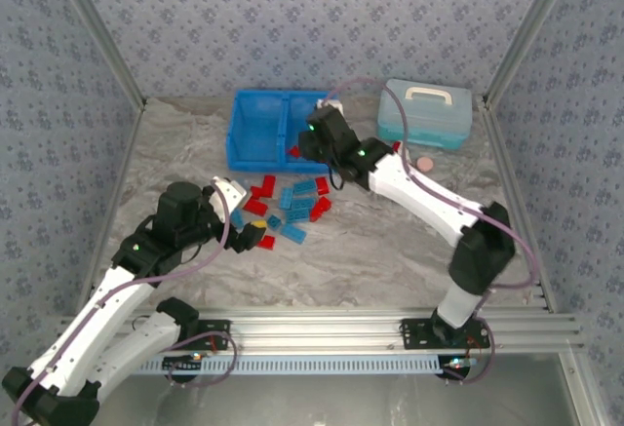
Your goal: Sort the legos into containers by color
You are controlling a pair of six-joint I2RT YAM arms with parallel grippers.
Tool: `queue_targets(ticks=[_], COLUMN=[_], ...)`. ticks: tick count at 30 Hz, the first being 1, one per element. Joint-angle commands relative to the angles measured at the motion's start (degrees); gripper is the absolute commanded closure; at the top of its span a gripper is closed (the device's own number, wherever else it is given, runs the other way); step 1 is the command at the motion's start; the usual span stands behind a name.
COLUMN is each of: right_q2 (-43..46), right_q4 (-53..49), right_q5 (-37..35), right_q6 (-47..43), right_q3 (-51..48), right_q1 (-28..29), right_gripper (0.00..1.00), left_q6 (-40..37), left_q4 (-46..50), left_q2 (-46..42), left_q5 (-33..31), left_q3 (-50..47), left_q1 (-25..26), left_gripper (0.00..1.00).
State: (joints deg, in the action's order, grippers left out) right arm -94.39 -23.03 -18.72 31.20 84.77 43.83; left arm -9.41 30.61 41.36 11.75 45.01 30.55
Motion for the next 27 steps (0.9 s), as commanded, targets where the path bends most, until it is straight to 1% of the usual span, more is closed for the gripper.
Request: queue_targets(ticks=[1, 5, 9, 12, 16, 17, 24, 26, 27], right_q2=[2.9, 4.3, 0.3, -4.3, -9.8, -10.9, -14.5, -15.3, -15.7], right_q4=[1.9, 2.4, 2.5, 3.8, 4.5, 4.5, 4.6, 4.6, 4.5], right_q5=[-2.8, -0.5, 1.6, 4.5, 6.3, 6.5, 7.1, 7.3, 7.4], right_q6=[11.2, 20.0, 25.2, 27.1, 27.8, 27.8, 28.3, 28.5, 28.5], right_q3=[-9.9, -18.3, -19.6, -18.7, -16.9, -14.7, -13.8, -14.1, -14.2], right_q1=[0.6, 2.1, 2.4, 2.6, 3.0, 3.1, 3.7, 3.9, 3.9], right_gripper=[0.47, 0.46, 0.45, 0.44, 0.43, 0.43, 0.43, 0.46, 0.49], left_q6=[0.3, -0.1, -0.1, 0.0, -0.2, -0.3, -0.3, -0.3, -0.3], left_q4=[-0.6, -0.3, -0.3, -0.2, -0.1, 0.0, -0.1, 0.0, 0.0], left_q2=[-0.1, 0.1, 0.4, 0.6, 0.6, 0.6, 0.9, 1.0, 1.0], left_q5=[0.1, 0.1, 0.1, 0.1, -0.2, -0.2, -0.3, -0.3, -0.2], left_q3=[0.6, 0.5, 0.7, 0.6, 0.5, 0.5, 0.5, 0.6, 0.6], left_q1=[0.4, 0.3, 0.4, 0.4, 0.4, 0.4, 0.3, 0.4, 0.4], left_gripper=[0.01, 0.01, 0.01, 0.01, 0.01, 0.01, 0.01, 0.01, 0.01])
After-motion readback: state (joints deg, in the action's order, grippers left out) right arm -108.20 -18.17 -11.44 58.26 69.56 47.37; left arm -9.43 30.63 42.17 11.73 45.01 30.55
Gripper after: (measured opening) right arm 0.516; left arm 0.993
